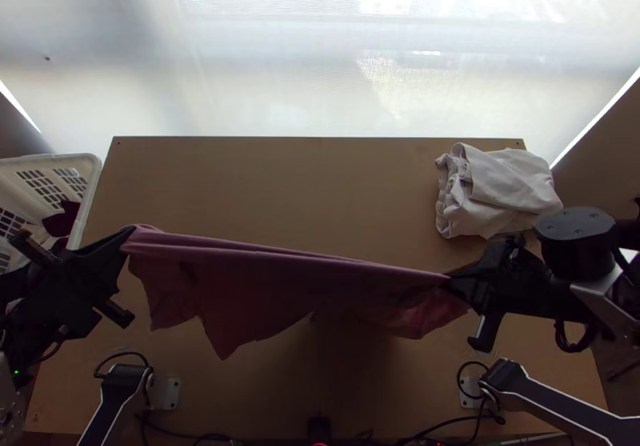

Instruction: Fold the t-shirt

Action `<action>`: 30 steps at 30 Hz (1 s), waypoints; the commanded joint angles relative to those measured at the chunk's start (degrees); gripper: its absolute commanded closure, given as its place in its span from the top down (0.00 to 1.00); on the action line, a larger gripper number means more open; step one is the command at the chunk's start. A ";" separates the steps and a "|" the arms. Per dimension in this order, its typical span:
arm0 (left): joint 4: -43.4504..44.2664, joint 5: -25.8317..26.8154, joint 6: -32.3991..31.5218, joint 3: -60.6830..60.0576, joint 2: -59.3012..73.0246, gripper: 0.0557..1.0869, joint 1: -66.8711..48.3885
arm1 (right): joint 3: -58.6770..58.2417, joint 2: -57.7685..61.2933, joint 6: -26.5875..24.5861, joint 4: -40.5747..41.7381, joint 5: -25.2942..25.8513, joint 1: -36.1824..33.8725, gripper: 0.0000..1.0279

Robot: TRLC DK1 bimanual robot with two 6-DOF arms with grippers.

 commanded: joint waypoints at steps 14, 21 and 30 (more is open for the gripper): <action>51.33 -2.42 -0.75 -15.24 39.30 0.04 8.70 | 4.37 34.90 -10.14 28.77 -3.38 -24.06 0.03; 60.56 -6.99 5.14 -12.69 57.76 0.04 6.16 | 9.29 48.34 -14.62 30.71 -3.30 -24.59 0.03; 67.42 -14.55 5.84 0.94 81.14 0.04 3.61 | 9.20 57.75 -12.07 44.77 3.65 -25.20 0.03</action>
